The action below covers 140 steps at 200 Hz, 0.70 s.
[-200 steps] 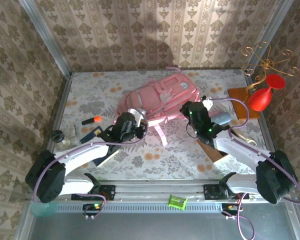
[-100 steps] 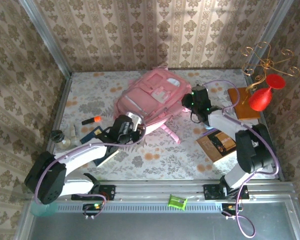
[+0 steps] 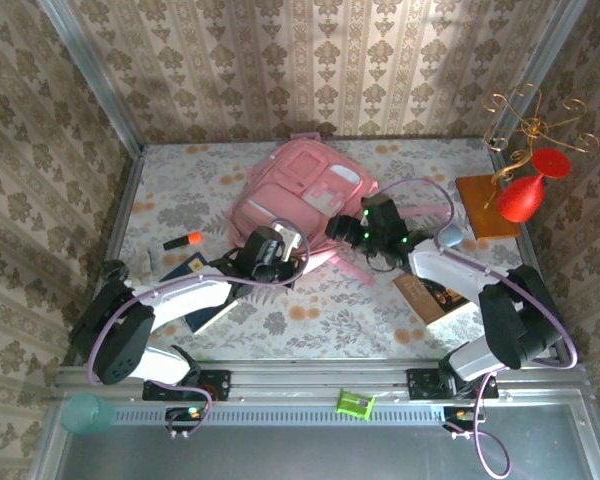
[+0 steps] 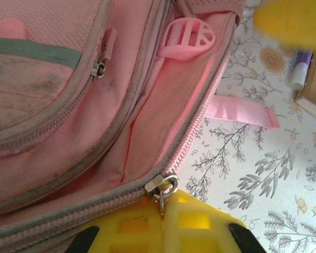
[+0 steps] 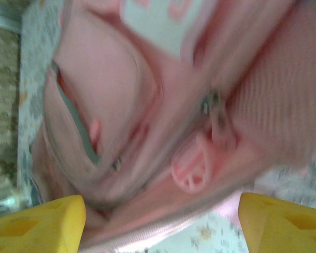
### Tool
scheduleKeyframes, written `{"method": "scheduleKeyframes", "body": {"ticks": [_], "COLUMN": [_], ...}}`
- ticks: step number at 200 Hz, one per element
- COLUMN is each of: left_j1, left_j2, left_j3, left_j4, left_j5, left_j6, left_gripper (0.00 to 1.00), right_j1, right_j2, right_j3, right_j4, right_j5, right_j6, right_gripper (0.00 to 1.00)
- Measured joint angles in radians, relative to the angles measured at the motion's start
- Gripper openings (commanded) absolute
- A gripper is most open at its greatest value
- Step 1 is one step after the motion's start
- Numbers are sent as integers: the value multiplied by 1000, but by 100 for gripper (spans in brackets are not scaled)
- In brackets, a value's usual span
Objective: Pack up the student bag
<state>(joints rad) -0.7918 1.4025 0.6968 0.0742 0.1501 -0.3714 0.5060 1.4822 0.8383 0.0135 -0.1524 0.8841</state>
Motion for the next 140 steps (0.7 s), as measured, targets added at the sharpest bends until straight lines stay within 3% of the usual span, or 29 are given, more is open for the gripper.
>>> {"method": "scheduleKeyframes", "body": {"ticks": [30,73,95,116,140], "left_j1": [-13,-35,-44,-47,-49], "left_j2": [0,4,7,7,5], "left_j3": [0,6,13,13,13], "left_j4": [1,1,1,1,-9], "left_j5": [-2,-4,-4,-4,-4], "left_j6": [-2,-2,-2,-1,10], "left_gripper": [0,0,0,0,0], "right_j1": [40,55,55,55,36], "right_j2": [-7,24,50,85,97], "right_j3": [-90,-91,-83,-79,-84], "right_j4": [19,129,166,190,200], "right_j5": [24,50,68,86,93], "right_j6": [122,205,227,245,242], "right_gripper": [76,71,58,39,7]}}
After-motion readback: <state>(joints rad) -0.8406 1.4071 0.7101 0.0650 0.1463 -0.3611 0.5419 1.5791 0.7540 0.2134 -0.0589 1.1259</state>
